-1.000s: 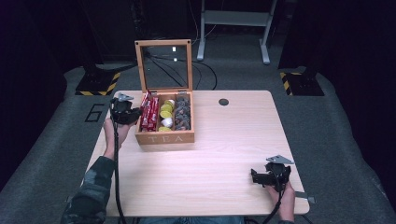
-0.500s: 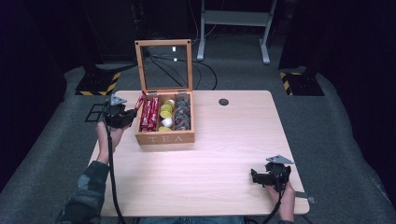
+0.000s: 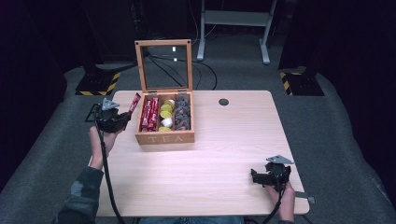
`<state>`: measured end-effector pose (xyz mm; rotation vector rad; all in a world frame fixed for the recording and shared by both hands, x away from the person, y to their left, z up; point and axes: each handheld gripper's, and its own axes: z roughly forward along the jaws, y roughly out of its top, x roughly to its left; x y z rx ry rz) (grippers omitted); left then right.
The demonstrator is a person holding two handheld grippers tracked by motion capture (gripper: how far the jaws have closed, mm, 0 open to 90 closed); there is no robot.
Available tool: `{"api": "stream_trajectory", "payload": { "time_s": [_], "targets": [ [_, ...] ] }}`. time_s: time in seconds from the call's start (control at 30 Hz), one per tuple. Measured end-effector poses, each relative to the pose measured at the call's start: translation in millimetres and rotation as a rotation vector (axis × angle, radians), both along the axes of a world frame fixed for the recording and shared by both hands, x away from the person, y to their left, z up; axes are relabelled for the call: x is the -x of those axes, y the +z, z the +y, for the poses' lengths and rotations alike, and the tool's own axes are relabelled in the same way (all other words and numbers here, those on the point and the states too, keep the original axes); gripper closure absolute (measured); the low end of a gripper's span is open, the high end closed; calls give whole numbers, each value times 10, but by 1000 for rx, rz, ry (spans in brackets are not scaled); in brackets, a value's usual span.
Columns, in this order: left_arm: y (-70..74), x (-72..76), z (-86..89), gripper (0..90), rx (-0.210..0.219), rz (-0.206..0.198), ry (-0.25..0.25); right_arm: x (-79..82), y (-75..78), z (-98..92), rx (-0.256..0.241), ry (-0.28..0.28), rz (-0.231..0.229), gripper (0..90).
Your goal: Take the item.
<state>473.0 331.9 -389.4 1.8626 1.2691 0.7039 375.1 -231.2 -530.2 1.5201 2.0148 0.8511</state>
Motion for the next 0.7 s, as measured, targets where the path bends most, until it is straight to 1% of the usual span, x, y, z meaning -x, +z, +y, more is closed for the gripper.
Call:
{"api": "stream_trajectory", "payload": {
  "time_s": [0.13,0.33,0.37,0.4,0.5,0.7],
  "targets": [
    [-10,47,34,805,-6,-1,1,-1,-1,4,-3,-3,0,0],
    [-27,119,101,805,3,-8,18,0,0,0,0,-1,0,0],
    [-29,129,116,805,6,-2,15,0,0,1,0,-1,0,0],
    [-31,141,128,805,8,-5,18,1,0,2,-1,-1,0,0],
    [-38,179,160,804,3,-7,26,0,0,5,-5,-4,-1,0],
    [-98,254,224,804,3,-3,34,0,0,0,1,0,0,0]
  ]
}}
